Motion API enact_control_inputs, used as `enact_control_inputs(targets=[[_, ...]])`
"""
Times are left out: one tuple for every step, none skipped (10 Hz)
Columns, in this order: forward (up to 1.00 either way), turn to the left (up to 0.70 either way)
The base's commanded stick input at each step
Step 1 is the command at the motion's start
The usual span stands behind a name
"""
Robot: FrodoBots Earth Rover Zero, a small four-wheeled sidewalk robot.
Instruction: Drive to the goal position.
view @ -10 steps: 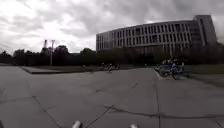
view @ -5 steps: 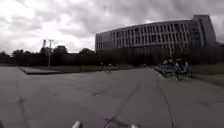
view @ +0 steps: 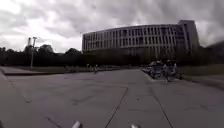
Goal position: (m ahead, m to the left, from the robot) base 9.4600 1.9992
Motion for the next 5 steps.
enact_control_inputs(targets=[[0.70,0.00],[0.70,0.00],[0.70,0.00],[0.70,0.00],[0.70,0.00]])
